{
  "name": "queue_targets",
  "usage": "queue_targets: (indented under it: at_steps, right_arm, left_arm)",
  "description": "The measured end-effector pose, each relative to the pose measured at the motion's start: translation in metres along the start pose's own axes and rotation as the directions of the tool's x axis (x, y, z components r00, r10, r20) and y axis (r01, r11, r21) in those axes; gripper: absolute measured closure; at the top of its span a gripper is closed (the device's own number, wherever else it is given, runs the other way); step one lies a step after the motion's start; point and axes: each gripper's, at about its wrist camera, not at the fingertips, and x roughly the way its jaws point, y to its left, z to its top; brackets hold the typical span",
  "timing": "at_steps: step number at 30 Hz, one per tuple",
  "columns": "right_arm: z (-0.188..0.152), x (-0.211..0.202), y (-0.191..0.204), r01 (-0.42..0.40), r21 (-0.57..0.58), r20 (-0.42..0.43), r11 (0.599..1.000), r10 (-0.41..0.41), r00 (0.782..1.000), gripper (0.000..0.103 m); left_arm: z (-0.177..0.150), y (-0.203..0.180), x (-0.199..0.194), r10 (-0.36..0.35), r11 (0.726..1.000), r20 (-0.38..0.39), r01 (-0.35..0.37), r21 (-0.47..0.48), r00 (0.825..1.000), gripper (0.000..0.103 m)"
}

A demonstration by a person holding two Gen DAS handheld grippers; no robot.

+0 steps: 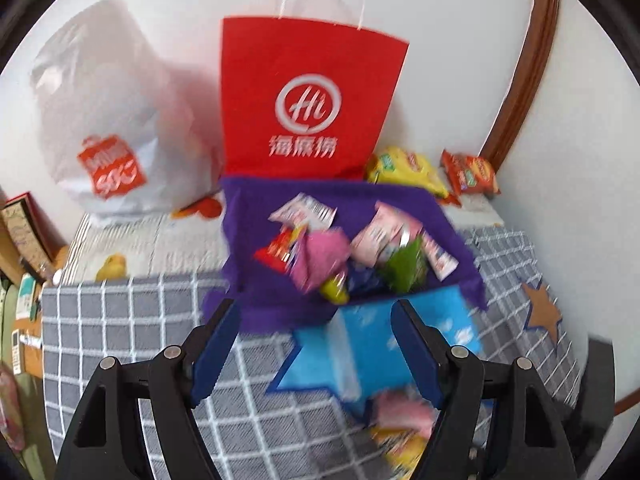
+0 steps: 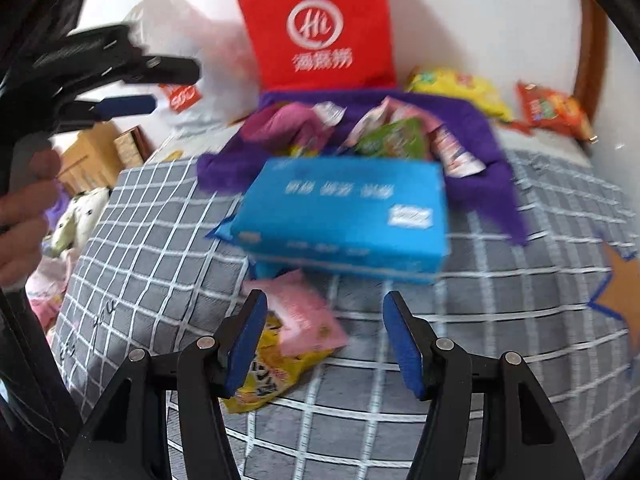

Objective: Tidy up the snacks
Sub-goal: 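Lower both tools back toward the snacks beside the tissue pack, then grasp the pink peach candy with the right tool while the left grasps the yellow chip bag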

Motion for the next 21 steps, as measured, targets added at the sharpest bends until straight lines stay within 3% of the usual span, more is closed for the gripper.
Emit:
queue_targets:
  at_steps: [3,7,15,19,21]
  right_arm:
    - [-0.001,0.014,0.000,-0.041,-0.001,-0.037,0.999,0.041,0.998,0.043]
    - [-0.002,0.028,0.000,-0.030,-0.020,-0.065,0.999,0.028,0.998,0.043]
    - [-0.001,0.050,-0.002,-0.120,0.021,-0.099,0.992,0.122,0.988,0.043]
    - [0.000,0.046,0.002,-0.126,0.000,-0.091,0.992,0.125,0.988,0.059]
    - [-0.001,0.039,-0.001,-0.127,0.003,-0.085,0.992,0.126,0.988,0.059]
  left_arm:
    - [-0.018,0.013,0.001,0.014,1.000,-0.030,-0.014,-0.021,0.999,0.027]
    - [-0.036,0.026,0.001,-0.006,0.999,-0.066,0.003,-0.048,0.998,0.027]
    - [-0.056,0.029,-0.001,-0.015,0.999,-0.104,0.010,-0.049,0.994,0.027]
    - [-0.062,0.025,-0.004,-0.007,0.999,-0.108,0.004,-0.033,0.994,0.027]
    - [-0.064,0.025,-0.004,-0.013,0.999,-0.110,0.010,-0.033,0.994,0.027]
